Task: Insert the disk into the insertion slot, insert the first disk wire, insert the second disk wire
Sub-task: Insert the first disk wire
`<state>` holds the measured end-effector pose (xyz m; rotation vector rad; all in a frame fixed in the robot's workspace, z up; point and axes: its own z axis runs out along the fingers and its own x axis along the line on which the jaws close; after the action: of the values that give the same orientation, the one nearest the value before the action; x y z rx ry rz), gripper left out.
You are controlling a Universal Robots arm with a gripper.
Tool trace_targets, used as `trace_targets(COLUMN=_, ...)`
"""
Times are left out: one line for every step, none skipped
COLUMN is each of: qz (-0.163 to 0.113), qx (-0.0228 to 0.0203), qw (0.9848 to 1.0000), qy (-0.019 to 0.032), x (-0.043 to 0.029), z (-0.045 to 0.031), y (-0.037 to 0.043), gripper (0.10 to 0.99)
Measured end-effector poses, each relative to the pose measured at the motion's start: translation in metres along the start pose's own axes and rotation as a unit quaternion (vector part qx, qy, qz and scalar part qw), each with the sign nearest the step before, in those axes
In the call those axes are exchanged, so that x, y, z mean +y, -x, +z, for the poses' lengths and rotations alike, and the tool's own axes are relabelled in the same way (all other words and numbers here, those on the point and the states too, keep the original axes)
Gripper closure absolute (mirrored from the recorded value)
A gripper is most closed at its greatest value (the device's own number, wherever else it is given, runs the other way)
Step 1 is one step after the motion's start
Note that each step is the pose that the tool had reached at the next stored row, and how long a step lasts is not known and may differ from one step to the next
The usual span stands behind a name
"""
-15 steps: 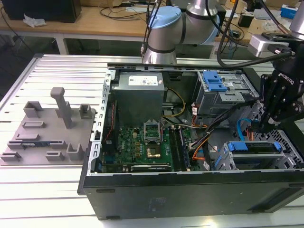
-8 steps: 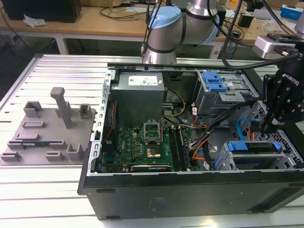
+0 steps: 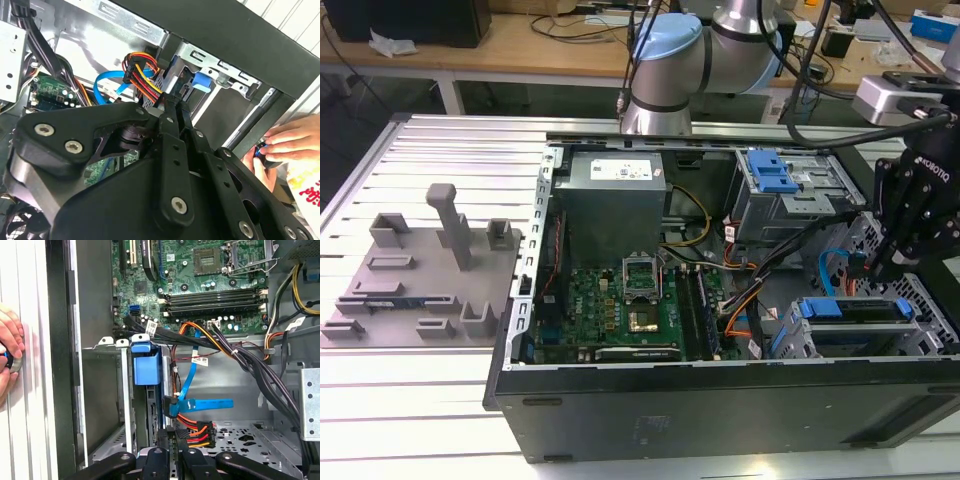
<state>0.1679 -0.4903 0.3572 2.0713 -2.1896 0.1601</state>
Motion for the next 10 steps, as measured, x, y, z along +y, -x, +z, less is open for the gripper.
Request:
trace_targets(qz=0.000, qx=0.0001, qw=1.0000, qy=-0.0003, x=0.0001, z=0.0001, y=0.0000, gripper=0.922)
trace_targets(qz=0.001, qx=-0.0001, qw=1.0000, qy=-0.0014, x=0.0001, z=0.0003, y=0.0000, gripper=0.922)
trace_targets(qz=0.001, qx=-0.0001, qw=1.0000, qy=-0.0016, x=0.0001, z=0.0003, y=0.0000, gripper=0.922)
trace_targets(qz=0.000, qx=-0.0001, qw=1.0000, qy=-0.0017, x=0.0000, z=0.0003, y=0.0000, gripper=0.922)
trace_targets(qz=0.001, qx=0.0000, qw=1.0000, qy=-0.0017, x=0.0001, z=0.0003, y=0.0000, gripper=0.922)
trace_targets(qz=0.001, qx=-0.0004, qw=1.0000, qy=-0.0019, x=0.0002, z=0.0005, y=-0.0002, gripper=0.922)
trace_targets(qz=0.001, qx=-0.0092, qw=1.0000, qy=-0.0029, x=0.0001, z=0.0008, y=-0.0023, gripper=0.922)
trace_targets(qz=0.001, qx=-0.0229, qw=0.9997, qy=-0.0028, x=-0.0001, z=0.0014, y=-0.0058, gripper=0.922)
trace_targets(qz=0.001, qx=-0.0283, qw=0.9996, qy=-0.0026, x=-0.0002, z=0.0017, y=-0.0076, gripper=0.922)
trace_targets(qz=0.000, qx=-0.0332, qw=0.9994, qy=-0.0025, x=-0.0003, z=0.0019, y=-0.0092, gripper=0.922)
